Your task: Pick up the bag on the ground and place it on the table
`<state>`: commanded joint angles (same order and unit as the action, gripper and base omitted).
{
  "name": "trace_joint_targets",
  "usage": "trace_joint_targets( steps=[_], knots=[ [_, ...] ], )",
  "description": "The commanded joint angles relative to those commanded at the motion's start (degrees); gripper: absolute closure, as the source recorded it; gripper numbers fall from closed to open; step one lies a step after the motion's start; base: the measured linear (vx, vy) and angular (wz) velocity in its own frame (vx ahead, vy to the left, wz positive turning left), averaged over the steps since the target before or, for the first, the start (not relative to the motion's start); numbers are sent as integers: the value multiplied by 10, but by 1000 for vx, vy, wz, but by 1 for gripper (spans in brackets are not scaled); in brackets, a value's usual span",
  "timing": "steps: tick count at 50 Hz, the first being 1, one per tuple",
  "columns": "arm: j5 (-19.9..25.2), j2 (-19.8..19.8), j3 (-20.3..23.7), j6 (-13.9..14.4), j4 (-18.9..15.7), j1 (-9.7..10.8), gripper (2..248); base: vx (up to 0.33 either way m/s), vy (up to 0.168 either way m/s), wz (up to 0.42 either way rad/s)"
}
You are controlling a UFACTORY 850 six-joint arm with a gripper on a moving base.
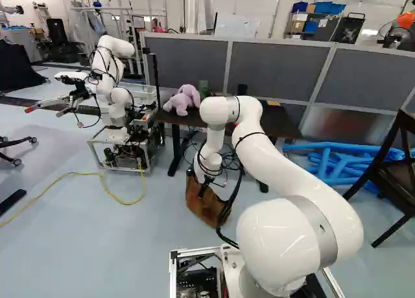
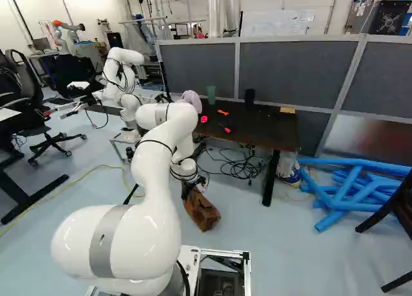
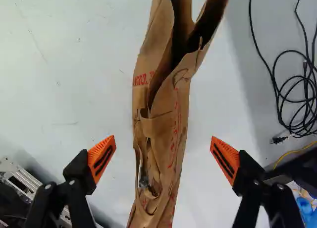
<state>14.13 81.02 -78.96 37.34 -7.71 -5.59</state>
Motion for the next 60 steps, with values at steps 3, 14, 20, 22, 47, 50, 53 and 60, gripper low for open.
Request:
trace_joint_targets(
  steps=[3,14,20,22,47,50,53,60],
  knots=[
    [0,7,-6,0,0,-1,3,0,0,0],
    [0,25,-23,0,0,-2,4,0,0,0],
    [0,27,-25,0,0,-2,36,0,0,0],
    [0,28,-26,0,0,-2,36,0,0,0],
    [0,28,-26,0,0,-2,222,0,0,0],
    [0,28,-26,0,0,-2,229,0,0,0],
    [0,28,-26,0,0,-2,229,0,0,0],
    [0,28,-26,0,0,-2,229,0,0,0]
  ],
)
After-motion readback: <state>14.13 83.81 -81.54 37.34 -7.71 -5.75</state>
